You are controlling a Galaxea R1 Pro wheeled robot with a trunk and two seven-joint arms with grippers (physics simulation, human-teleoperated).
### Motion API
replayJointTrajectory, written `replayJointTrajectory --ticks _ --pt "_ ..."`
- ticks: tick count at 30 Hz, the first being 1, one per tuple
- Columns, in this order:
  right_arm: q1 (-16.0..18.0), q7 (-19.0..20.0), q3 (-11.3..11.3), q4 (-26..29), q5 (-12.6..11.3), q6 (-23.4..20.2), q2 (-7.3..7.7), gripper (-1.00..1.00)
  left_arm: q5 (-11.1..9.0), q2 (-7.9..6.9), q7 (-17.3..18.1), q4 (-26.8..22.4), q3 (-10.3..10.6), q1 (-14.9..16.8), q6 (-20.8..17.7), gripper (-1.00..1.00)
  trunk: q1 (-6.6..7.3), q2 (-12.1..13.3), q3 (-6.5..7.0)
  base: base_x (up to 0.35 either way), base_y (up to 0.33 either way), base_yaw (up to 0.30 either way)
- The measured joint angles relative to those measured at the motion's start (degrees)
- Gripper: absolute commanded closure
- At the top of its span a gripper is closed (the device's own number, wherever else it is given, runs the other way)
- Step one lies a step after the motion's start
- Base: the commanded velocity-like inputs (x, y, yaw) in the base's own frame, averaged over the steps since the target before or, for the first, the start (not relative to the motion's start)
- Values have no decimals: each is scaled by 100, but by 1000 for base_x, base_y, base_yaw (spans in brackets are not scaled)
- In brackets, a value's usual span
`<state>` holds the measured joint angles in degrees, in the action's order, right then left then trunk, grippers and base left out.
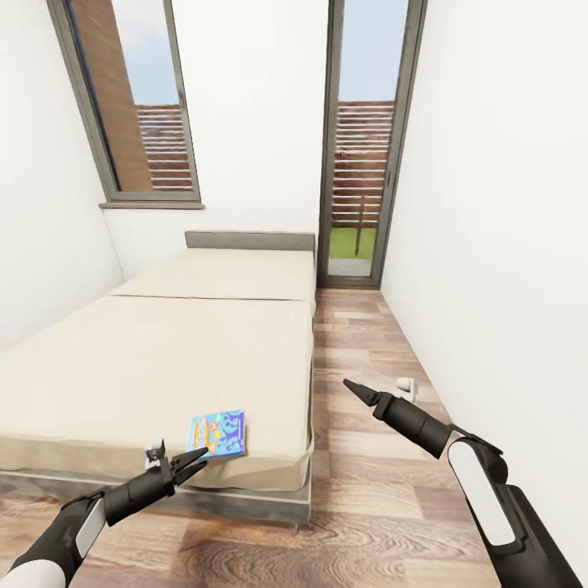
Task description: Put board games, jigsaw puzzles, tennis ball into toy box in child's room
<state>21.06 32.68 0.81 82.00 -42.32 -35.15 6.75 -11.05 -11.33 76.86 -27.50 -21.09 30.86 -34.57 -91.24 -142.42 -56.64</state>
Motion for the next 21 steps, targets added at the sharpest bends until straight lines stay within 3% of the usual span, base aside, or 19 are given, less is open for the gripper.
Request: replayJointTrajectory --ticks 21 --pt "0 0 0 8 11 0 -7 -100 -10 -2 -19 -1 -22 4 71 -100 -1 0 0 14 17 0"
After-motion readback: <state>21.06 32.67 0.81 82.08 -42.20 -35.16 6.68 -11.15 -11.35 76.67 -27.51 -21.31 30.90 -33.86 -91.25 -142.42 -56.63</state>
